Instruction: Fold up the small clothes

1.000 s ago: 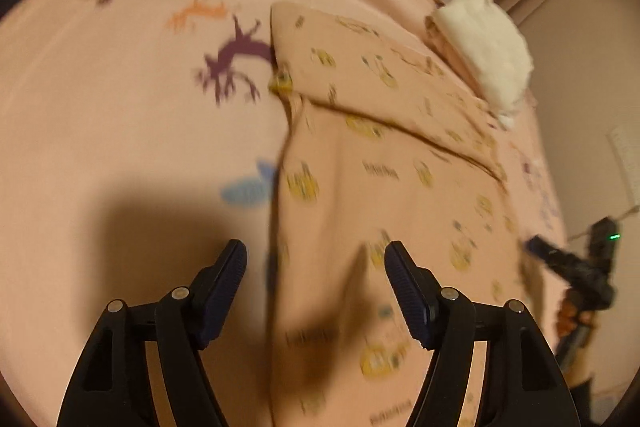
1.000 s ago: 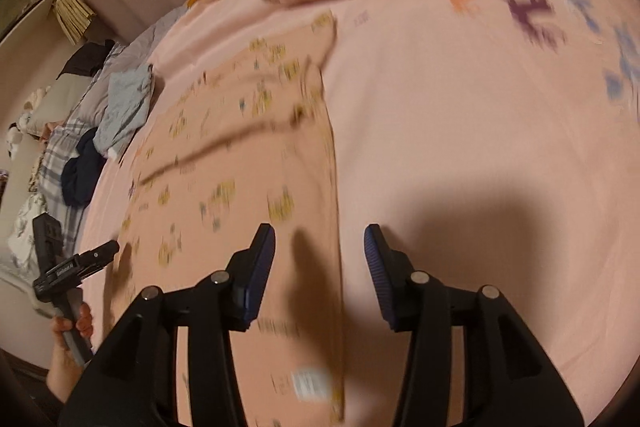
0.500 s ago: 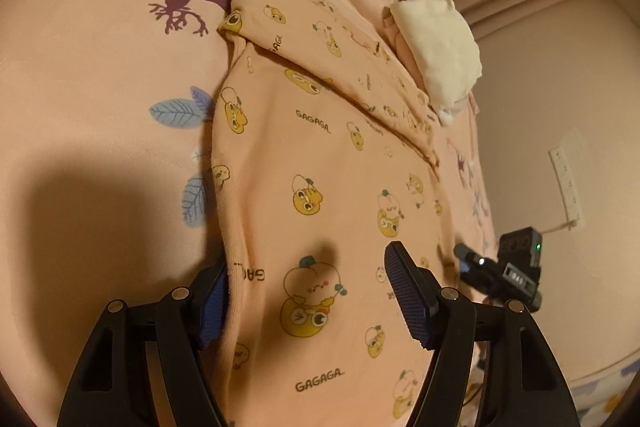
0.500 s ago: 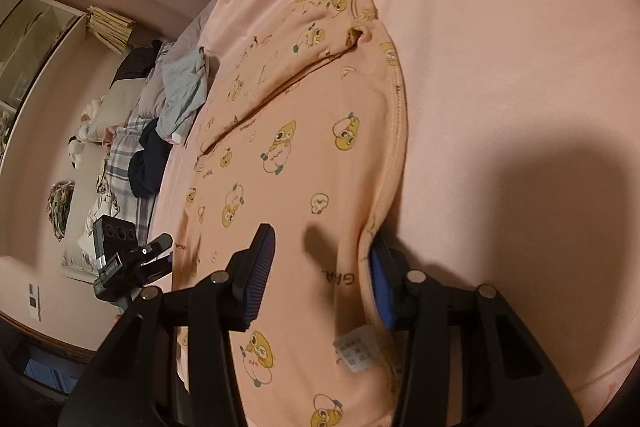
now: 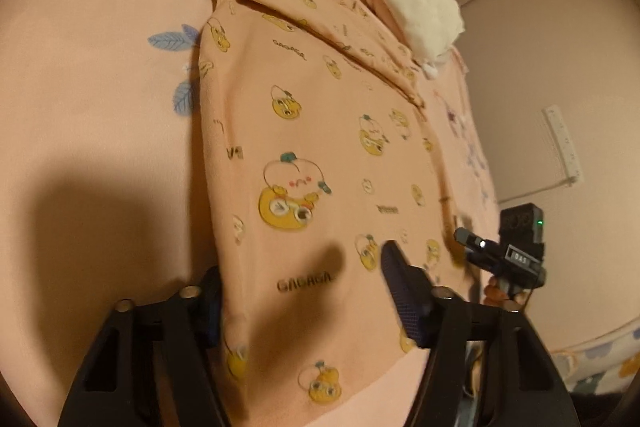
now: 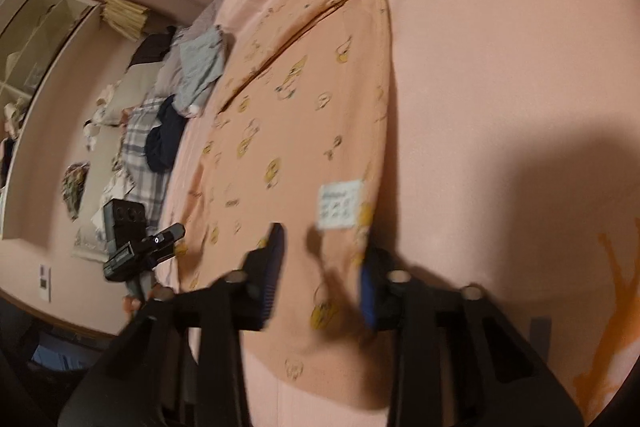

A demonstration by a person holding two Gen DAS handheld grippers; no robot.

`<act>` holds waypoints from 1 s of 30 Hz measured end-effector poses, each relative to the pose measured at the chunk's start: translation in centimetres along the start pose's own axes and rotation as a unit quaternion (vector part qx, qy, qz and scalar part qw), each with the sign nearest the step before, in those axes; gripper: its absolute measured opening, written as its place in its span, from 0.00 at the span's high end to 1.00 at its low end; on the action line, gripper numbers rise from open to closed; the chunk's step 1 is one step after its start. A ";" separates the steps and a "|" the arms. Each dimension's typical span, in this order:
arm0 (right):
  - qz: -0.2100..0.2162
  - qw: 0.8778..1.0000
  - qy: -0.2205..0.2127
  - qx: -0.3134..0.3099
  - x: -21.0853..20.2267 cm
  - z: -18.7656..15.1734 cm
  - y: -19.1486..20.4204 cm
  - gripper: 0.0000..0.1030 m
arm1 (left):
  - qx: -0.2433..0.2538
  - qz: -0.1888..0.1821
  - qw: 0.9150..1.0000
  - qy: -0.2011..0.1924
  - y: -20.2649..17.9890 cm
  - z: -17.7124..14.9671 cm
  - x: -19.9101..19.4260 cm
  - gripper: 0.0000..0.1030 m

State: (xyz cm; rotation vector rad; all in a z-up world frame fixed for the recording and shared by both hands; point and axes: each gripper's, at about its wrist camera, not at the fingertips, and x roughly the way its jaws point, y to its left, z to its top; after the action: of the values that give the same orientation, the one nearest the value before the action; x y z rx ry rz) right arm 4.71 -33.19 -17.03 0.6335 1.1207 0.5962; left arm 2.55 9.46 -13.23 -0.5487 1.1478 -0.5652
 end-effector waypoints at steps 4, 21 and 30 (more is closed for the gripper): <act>-0.016 1.000 -0.006 -0.002 0.7 0.7 0.2 0.92 | -0.024 0.024 0.999 0.009 0.4 1.1 1.1 0.89; 0.020 0.994 -0.089 -0.059 -3.3 -0.7 3.7 0.97 | 0.008 -0.021 0.999 -0.041 -1.9 -0.7 -3.8 1.00; 0.038 0.990 -0.102 -0.088 -5.4 -2.4 5.7 0.97 | 0.058 -0.020 0.997 -0.043 -4.8 -1.8 -5.5 1.00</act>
State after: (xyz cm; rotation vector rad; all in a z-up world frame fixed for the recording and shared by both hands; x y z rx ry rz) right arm 0.11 -32.75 -10.29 0.5718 0.8452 0.6729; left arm -1.52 9.37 -6.84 -0.4916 1.0178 -0.6326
